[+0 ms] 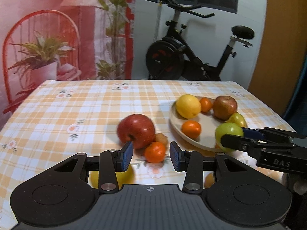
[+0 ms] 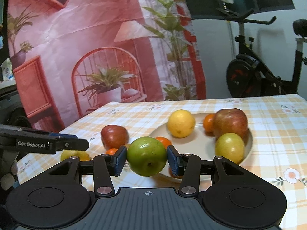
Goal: Organize fruits
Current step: 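Lift the green apple with the right gripper and carry it over the plate, then lower the green apple onto the plate and open the right gripper while the left grasps a tangerine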
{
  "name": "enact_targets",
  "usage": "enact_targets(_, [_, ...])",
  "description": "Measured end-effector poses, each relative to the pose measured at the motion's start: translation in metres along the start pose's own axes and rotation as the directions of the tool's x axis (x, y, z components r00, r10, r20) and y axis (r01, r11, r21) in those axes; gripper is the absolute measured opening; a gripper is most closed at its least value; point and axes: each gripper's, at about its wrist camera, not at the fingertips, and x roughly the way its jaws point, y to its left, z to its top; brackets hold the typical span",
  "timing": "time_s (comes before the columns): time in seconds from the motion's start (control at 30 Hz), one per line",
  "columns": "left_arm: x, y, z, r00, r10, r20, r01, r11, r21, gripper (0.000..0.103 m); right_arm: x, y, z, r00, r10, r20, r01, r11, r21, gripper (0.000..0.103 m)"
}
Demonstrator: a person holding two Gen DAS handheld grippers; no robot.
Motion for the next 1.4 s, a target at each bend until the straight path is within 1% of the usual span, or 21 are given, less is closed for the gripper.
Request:
enact_targets(0.1, [0.01,-0.004,0.003,0.999,-0.035,-0.04,0.035,0.999,-0.004,0.044,0.002,-0.004,-0.001,1.0,-0.003,-0.004,0.003,1.0,0.01,0.042])
enact_targets(0.23, [0.026,-0.008,0.005,0.995,-0.05,-0.085,0.049,0.999,-0.01,0.044,0.002,-0.006,-0.002,1.0,-0.006,0.001,0.006,1.0,0.017,0.042])
enact_targets(0.47, [0.046,-0.009,0.006,0.991,-0.03,-0.131,0.029,1.0,-0.005,0.044,0.004,-0.015,-0.003,1.0,-0.018,-0.003,0.018,0.998,0.058,0.042])
enact_targets(0.77, [0.06,-0.007,0.007,0.985,0.013,-0.171,-0.016,1.0,-0.017,0.044,0.008,-0.015,-0.004,1.0,-0.008,-0.011,0.008,0.998,0.058,0.043])
enact_targets(1.1, [0.066,-0.012,0.008,0.984,0.053,-0.168,-0.051,0.999,0.013,0.043,0.008,-0.015,-0.004,1.0,-0.006,-0.011,0.006,0.998,0.059,0.043])
enact_targets(1.17, [0.066,-0.012,0.008,0.984,0.059,-0.166,-0.057,0.998,0.014,0.039,0.008,-0.015,-0.004,1.0,-0.005,-0.011,0.006,0.998,0.059,0.043])
enact_targets(1.2, [0.065,-0.012,0.008,0.984,0.066,-0.165,-0.065,0.998,0.013,0.035,0.008,-0.015,-0.004,1.0,-0.006,-0.011,0.006,0.998,0.059,0.043])
enact_targets(1.3, [0.064,-0.009,0.008,0.985,0.054,-0.165,-0.055,0.998,-0.004,0.034,0.008,-0.015,-0.004,1.0,-0.006,-0.011,0.006,0.998,0.059,0.043])
enact_targets(1.4, [0.062,-0.011,0.006,0.986,0.045,-0.164,-0.045,0.999,0.0,0.034,0.008,-0.015,-0.004,1.0,-0.005,-0.011,0.006,0.998,0.059,0.043])
